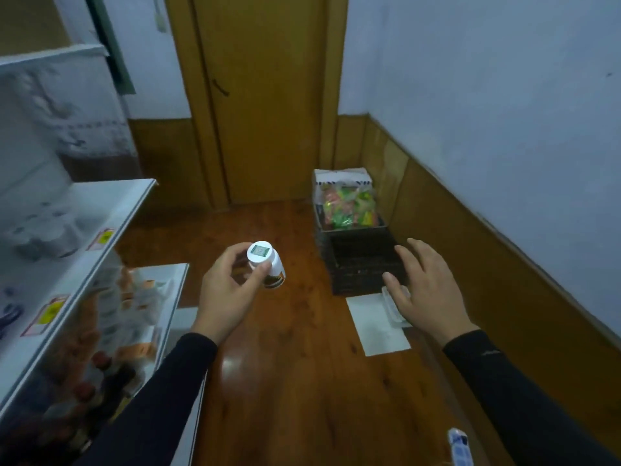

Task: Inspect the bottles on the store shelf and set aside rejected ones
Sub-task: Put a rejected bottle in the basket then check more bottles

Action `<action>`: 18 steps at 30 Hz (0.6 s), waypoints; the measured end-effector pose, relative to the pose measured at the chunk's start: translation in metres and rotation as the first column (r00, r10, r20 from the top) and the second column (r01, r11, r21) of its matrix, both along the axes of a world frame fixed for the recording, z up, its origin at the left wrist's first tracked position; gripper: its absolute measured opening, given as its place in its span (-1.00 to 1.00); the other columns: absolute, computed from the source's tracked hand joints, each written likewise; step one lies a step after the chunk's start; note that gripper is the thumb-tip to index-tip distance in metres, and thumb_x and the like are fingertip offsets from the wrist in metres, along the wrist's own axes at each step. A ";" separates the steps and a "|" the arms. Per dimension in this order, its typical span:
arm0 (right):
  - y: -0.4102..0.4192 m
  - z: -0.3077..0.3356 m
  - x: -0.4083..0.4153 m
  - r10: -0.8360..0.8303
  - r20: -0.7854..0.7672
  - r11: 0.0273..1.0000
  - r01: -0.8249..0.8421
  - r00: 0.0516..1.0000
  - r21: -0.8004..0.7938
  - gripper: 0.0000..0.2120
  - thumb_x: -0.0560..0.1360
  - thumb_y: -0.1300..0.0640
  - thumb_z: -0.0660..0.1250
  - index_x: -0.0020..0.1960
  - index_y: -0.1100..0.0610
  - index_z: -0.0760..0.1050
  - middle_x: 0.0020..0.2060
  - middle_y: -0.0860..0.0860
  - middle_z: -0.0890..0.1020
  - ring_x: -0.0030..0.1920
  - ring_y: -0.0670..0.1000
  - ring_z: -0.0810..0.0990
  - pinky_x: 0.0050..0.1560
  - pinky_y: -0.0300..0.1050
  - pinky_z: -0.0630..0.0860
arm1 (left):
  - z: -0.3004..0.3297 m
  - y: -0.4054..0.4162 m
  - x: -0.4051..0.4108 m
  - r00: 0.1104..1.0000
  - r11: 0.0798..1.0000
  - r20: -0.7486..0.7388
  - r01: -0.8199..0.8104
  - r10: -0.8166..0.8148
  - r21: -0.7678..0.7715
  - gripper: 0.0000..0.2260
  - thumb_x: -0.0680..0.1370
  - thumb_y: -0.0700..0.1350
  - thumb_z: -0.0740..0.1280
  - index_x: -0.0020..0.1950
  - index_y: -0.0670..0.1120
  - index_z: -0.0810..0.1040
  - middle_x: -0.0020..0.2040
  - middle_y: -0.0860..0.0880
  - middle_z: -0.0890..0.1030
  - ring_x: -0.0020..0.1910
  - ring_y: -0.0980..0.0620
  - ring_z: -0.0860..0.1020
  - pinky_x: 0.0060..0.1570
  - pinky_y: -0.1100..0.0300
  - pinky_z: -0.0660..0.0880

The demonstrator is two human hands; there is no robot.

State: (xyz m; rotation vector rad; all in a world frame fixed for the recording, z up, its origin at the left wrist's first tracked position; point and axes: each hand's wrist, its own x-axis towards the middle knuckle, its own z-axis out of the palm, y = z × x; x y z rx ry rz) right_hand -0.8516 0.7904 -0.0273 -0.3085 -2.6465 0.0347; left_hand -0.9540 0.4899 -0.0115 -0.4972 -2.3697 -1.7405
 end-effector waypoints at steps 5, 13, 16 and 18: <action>0.038 -0.002 -0.055 -0.141 0.022 0.990 0.142 0.990 -0.017 -0.50 0.54 -0.09 0.32 0.38 0.16 0.44 0.37 0.16 0.46 0.39 0.18 0.41 0.35 -0.01 0.20 | 0.007 0.056 -0.101 0.986 0.984 0.008 0.167 -0.167 -0.058 -0.74 0.53 -0.08 0.42 0.20 0.05 0.52 0.08 0.16 0.59 0.02 0.31 0.54 -0.09 0.46 0.49; 0.152 -0.040 -0.108 -0.368 0.097 0.927 0.373 0.925 -0.039 -0.50 0.56 -0.12 0.24 0.39 0.16 0.43 0.38 0.17 0.46 0.40 0.18 0.41 0.38 0.05 0.25 | -0.010 0.220 -0.210 0.912 0.900 0.056 0.410 -0.406 -0.152 -0.73 0.54 -0.07 0.41 0.22 0.03 0.52 0.08 0.13 0.58 -0.02 0.34 0.53 -0.13 0.48 0.48; 0.208 -0.053 -0.133 -0.407 0.141 0.903 0.421 0.902 -0.088 -0.50 0.57 -0.11 0.24 0.41 0.15 0.40 0.40 0.16 0.43 0.42 0.17 0.38 0.41 0.05 0.24 | -0.017 0.291 -0.240 0.893 0.875 0.079 0.449 -0.443 -0.181 -0.71 0.54 -0.05 0.40 0.25 0.02 0.51 0.07 0.16 0.57 -0.03 0.41 0.51 -0.17 0.51 0.45; 0.238 -0.061 -0.149 -0.404 0.157 0.900 0.422 0.901 -0.107 -0.50 0.57 -0.09 0.25 0.41 0.16 0.40 0.40 0.17 0.43 0.42 0.18 0.38 0.41 0.07 0.27 | -0.019 0.331 -0.256 0.880 0.860 0.094 0.475 -0.465 -0.186 -0.71 0.54 -0.07 0.39 0.25 0.04 0.48 0.04 0.22 0.55 -0.05 0.46 0.50 -0.18 0.54 0.44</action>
